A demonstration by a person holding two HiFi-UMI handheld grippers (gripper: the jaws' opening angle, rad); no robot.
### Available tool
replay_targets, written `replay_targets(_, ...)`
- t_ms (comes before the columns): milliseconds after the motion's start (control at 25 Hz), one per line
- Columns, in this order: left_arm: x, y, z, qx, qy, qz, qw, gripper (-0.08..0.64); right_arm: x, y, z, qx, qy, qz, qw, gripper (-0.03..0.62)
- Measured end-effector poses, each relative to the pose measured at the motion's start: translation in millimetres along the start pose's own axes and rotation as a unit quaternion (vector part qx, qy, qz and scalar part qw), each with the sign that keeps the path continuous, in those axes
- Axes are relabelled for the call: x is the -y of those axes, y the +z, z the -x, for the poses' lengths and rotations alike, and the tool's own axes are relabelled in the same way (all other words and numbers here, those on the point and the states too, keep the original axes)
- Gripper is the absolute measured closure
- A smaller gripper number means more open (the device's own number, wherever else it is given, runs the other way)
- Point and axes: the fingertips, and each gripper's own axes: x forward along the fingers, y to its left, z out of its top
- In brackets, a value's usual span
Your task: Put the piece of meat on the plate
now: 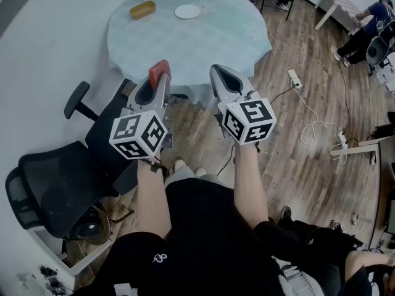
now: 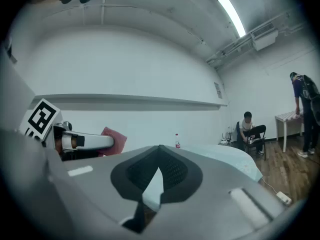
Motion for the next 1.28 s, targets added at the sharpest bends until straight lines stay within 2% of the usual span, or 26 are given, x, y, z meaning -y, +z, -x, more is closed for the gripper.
replay_targets(160,-3,0,-1,0.000,0.002,-0.001,1.0000,0.468,9,2,0,0.022,-0.022,-0.034,0.999,0.581)
replay_targets(400,-7,3,-3,0.008,0.005,0.006,0.9999,0.468,32,3,4,0.032,-0.055,-0.050,0.997,0.581)
replay_targets(680,-2,-3,-14,0.001,-0.002,0.013,0.9999,0.468,40,3,-3,0.030,-0.048,-0.052,0.997,0.581)
replay_targets(880,-30,-12,-29,-0.013,0.018,0.022,0.9995,0.468,47,-10,-28,0.018,-0.041,-0.061,0.997,0.581)
replay_targets(1080,-61,-13,-71,-0.003,0.014,0.046,0.9989,0.468,64,-21,-69,0.006,-0.034,-0.049,0.998,0.581)
replay_targets(1280,-74,-10,-146,-0.014,-0.001,0.044,0.9989,0.468,115,-15,-121,0.005,-0.047,-0.059,0.997,0.581)
